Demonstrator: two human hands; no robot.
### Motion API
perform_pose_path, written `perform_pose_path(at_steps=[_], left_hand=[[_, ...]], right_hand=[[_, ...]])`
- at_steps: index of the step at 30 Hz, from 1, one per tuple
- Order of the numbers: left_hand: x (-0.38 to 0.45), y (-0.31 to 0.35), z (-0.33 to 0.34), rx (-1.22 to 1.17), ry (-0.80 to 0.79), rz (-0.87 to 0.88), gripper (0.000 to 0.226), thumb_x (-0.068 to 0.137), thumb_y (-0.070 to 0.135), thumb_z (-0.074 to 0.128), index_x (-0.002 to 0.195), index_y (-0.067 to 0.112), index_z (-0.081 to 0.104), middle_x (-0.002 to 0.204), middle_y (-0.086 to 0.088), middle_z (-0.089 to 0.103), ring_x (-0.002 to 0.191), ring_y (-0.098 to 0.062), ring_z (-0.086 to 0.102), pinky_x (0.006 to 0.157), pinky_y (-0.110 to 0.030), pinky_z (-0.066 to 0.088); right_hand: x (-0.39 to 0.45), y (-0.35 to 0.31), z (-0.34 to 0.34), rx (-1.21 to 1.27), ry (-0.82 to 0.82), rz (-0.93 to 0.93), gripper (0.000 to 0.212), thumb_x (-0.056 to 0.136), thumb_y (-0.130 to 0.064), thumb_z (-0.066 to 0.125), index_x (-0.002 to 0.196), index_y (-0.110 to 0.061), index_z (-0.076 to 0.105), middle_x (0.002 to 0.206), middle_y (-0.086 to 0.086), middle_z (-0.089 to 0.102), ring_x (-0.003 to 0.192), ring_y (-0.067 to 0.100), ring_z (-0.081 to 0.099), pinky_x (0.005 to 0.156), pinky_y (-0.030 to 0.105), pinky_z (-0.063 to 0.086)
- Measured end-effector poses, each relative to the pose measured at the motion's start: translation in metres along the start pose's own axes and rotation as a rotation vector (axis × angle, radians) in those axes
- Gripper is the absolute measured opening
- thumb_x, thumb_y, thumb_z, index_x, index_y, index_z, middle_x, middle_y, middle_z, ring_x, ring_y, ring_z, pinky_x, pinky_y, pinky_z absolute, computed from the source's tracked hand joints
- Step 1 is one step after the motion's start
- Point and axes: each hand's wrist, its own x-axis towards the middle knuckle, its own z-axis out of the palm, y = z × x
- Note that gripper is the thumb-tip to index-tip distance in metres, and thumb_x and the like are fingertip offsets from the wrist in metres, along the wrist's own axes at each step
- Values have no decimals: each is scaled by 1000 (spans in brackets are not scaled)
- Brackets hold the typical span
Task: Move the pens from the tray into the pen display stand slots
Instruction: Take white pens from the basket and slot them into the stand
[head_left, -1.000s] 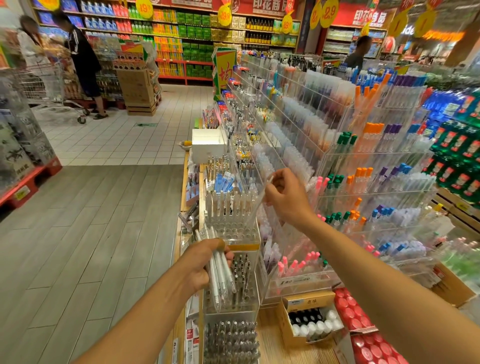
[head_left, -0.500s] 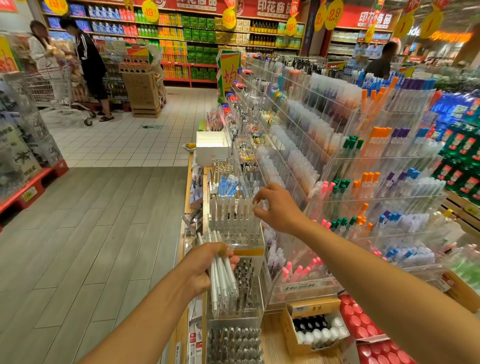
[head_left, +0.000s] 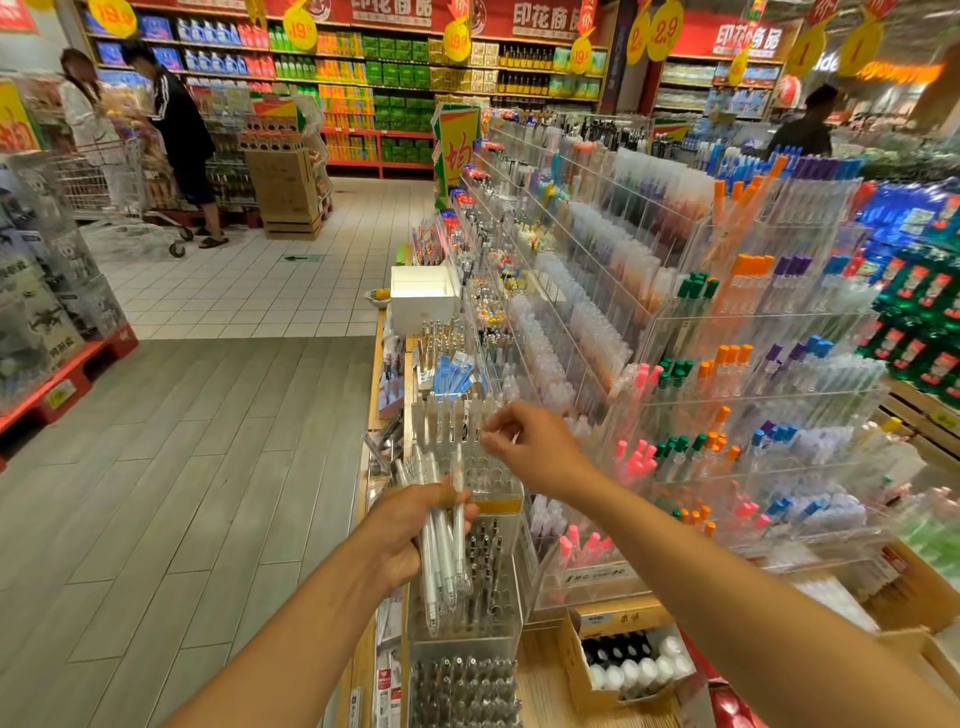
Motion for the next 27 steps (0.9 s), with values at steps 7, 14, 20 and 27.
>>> perform_pose_path(at_steps=[7, 14, 20, 27], left_hand=[[-11, -2, 5, 39, -51, 30, 38, 61, -1, 75, 96, -12, 69, 77, -22, 71, 59, -24, 70, 51, -28, 57], [-11, -4, 3, -33, -19, 5, 23, 79, -4, 68, 101, -9, 66, 74, -21, 70, 57, -25, 68, 51, -33, 59], [-3, 0, -10, -69, 16, -74, 20, 89, 0, 59, 103, -15, 62, 72, -23, 68, 56, -25, 69, 51, -32, 60], [0, 4, -9, -39, 34, -74, 15, 90, -3, 56, 98, -15, 61, 72, -25, 70, 55, -27, 69, 49, -32, 59]], right_hand=[[-13, -4, 10, 476, -241, 260, 9, 96, -18, 60, 96, -10, 65, 82, 2, 66, 56, 10, 50, 52, 25, 43], [1, -25, -20, 605, -175, 277, 12, 97, -4, 47, 87, -3, 53, 75, 7, 54, 62, 14, 53, 55, 23, 48], [25, -33, -47, 177, 184, -27, 5, 96, -12, 53, 97, -10, 49, 87, 13, 59, 72, 22, 56, 65, 38, 50], [32, -22, -23, -151, 81, -178, 10, 95, -13, 52, 97, -15, 42, 77, 4, 54, 63, 18, 46, 58, 36, 39]])
